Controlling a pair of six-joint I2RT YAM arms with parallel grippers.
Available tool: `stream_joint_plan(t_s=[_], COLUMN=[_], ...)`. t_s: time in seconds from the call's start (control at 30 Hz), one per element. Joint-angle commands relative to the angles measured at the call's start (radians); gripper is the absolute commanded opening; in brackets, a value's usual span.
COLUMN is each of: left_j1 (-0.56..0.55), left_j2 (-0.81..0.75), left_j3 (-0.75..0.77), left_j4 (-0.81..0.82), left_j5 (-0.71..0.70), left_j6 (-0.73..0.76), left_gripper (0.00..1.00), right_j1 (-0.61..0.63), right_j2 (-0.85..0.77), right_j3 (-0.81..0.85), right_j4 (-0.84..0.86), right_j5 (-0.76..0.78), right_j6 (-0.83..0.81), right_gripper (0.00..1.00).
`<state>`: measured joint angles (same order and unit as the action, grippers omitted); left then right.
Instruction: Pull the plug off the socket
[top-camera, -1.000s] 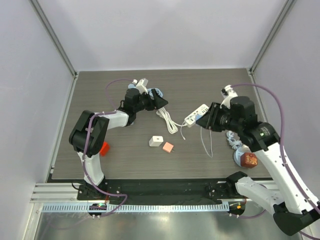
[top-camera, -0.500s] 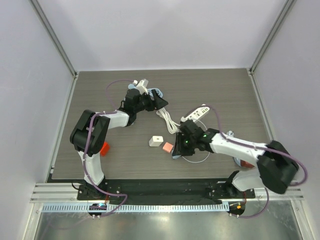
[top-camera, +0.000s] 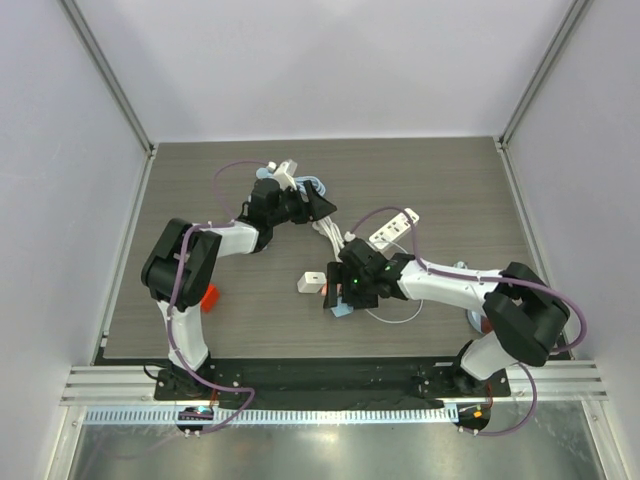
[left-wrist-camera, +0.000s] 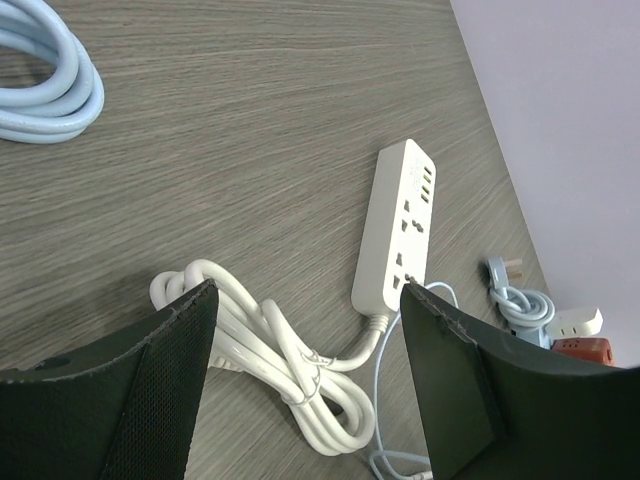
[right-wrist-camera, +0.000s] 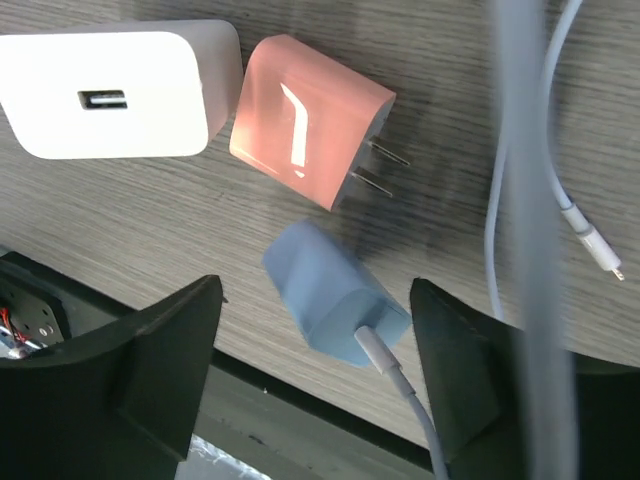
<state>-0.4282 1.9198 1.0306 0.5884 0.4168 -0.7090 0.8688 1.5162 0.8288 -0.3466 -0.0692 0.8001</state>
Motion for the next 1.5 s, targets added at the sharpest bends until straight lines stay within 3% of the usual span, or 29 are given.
stream_joint_plan(t_s=[0.0, 0.07, 0.3, 0.63, 0.93, 1.2, 1.47], left_j1=[0.009, 0.012, 0.014, 0.016, 0.026, 0.040, 0.040], left_j2=[-0.002, -0.004, -0.004, 0.001, 0.008, 0.027, 0.047], left_j3=[0.006, 0.003, 0.000, 0.000, 0.002, 0.005, 0.019], left_j4=[0.059, 0.060, 0.067, 0.073, 0.085, 0.120, 0.133], left_j5=[0.020, 0.020, 0.027, 0.034, 0.051, 0.071, 0.089], left_j6=[-0.009, -0.010, -0.015, -0.021, -0.033, -0.063, -0.081], left_gripper=[0.74, 0.74, 0.74, 0.74, 0.74, 0.74, 0.74], right_j1=[0.002, 0.002, -0.054, -0.295, -0.478, -0.501, -0.495], right_j2=[-0.077, -0.105, -0.243, -0.346, -0.116, 0.157, 0.320], right_j3=[0.026, 0.032, 0.076, 0.142, 0.323, 0.513, 0.560], right_j4=[-0.018, -0.069, -0.301, -0.411, -0.351, -0.335, -0.321], right_j5=[0.035, 0.054, 0.232, 0.319, 0.439, 0.482, 0.476], right_j6=[0.002, -0.004, -0.013, -0.035, -0.026, 0.068, 0.178], right_gripper=[0.83, 0.91, 0.94, 0.97, 1.00, 1.00, 1.00])
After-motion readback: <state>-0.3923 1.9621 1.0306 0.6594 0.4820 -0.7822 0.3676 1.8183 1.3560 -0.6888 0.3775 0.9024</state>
